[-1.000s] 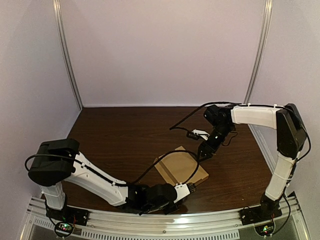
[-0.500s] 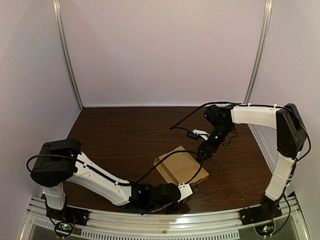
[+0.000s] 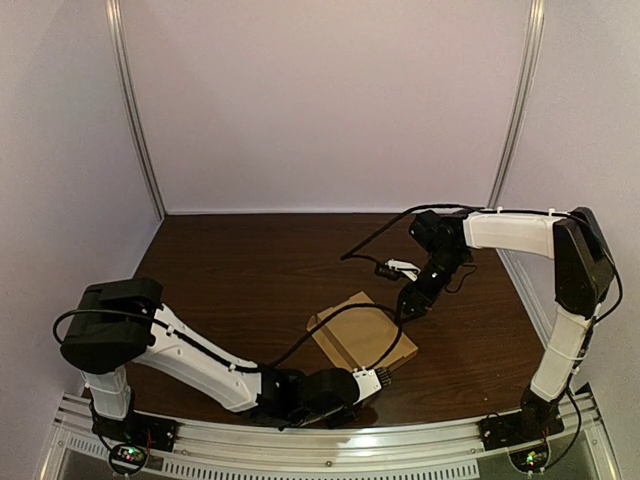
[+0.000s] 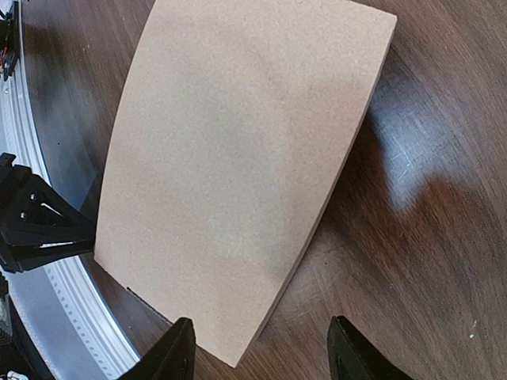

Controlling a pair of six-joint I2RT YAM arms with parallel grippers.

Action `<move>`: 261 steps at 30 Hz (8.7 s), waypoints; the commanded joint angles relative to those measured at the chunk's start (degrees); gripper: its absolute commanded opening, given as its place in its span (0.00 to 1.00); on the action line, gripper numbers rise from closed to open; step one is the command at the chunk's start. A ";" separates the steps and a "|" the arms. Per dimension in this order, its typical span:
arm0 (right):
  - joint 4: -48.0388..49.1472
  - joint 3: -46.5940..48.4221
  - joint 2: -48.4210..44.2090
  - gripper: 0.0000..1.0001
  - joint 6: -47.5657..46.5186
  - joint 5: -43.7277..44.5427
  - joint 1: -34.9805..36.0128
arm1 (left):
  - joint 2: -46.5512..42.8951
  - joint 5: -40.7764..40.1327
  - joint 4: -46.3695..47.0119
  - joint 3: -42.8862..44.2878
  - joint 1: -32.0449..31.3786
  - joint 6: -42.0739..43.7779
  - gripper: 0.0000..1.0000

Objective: Fold the paper box

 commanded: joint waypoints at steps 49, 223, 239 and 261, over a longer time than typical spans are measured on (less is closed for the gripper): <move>0.06 -5.13 1.79 0.57 -1.78 -5.77 -0.87 | 2.04 -0.26 -2.17 3.77 1.77 -0.57 0.05; -7.73 -0.12 6.27 0.42 -7.12 -19.18 4.75 | -0.27 16.80 -18.74 13.59 12.97 6.85 0.03; -6.98 -0.06 8.17 0.43 -4.16 -16.00 4.52 | 2.45 14.37 -28.45 21.63 11.62 11.23 0.03; -7.06 -1.14 7.25 0.50 -3.34 -13.57 -2.92 | 7.32 14.18 -40.77 29.53 11.63 18.52 0.03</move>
